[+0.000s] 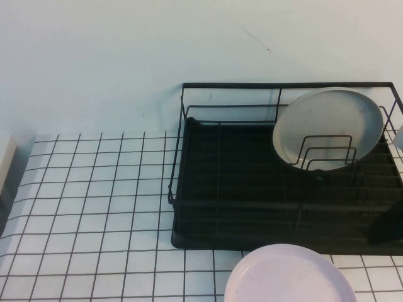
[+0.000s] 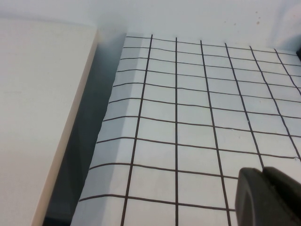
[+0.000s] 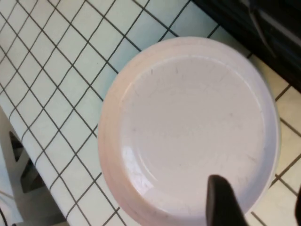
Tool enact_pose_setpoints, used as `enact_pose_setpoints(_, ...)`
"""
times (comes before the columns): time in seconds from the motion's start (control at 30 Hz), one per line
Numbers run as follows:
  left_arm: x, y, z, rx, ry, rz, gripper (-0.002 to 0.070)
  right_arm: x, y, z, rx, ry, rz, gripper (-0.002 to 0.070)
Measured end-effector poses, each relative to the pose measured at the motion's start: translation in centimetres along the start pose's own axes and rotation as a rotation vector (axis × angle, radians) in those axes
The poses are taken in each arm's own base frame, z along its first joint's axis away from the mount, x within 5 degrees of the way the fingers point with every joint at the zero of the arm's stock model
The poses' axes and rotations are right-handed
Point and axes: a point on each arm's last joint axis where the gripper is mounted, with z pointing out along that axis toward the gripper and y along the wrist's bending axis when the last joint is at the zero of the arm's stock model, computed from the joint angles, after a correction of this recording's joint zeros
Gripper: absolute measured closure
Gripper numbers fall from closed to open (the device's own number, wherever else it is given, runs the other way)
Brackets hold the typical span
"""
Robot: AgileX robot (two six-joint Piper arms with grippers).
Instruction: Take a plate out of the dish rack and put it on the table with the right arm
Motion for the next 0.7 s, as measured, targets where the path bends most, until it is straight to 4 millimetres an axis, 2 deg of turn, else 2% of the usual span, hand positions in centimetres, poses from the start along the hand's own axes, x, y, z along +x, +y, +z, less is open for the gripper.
enact_pose_setpoints(0.13, 0.0, 0.0, 0.0, 0.000, 0.000, 0.000, 0.0678, -0.2, 2.1, -1.9, 0.043, -0.050, -0.049, 0.0461)
enact_pose_setpoints(0.17, 0.0, 0.0, 0.0, 0.000, 0.000, 0.000, 0.0678, -0.2, 3.2, -2.7, 0.051, -0.082, -0.085, 0.0523)
enact_pose_setpoints(0.23, 0.0, 0.0, 0.0, 0.000, 0.000, 0.000, 0.0678, -0.3, 5.5, -4.3, 0.071, -0.154, -0.173, 0.0596)
enact_pose_setpoints(0.3, 0.0, 0.0, 0.0, 0.000, 0.000, 0.000, 0.0678, -0.1, 8.0, -5.8, 0.087, -0.240, -0.273, 0.0640)
enact_pose_setpoints(0.5, 0.0, 0.0, 0.0, 0.000, 0.000, 0.000, 0.0678, 2.3, 15.9, -10.0, 0.189, -0.457, -0.549, 0.0674)
enact_pose_setpoints(0.7, 0.0, 0.0, 0.0, 0.000, 0.000, 0.000, 0.0678, 5.1, 20.8, -12.7, 0.400, -0.684, -0.644, 0.0677)
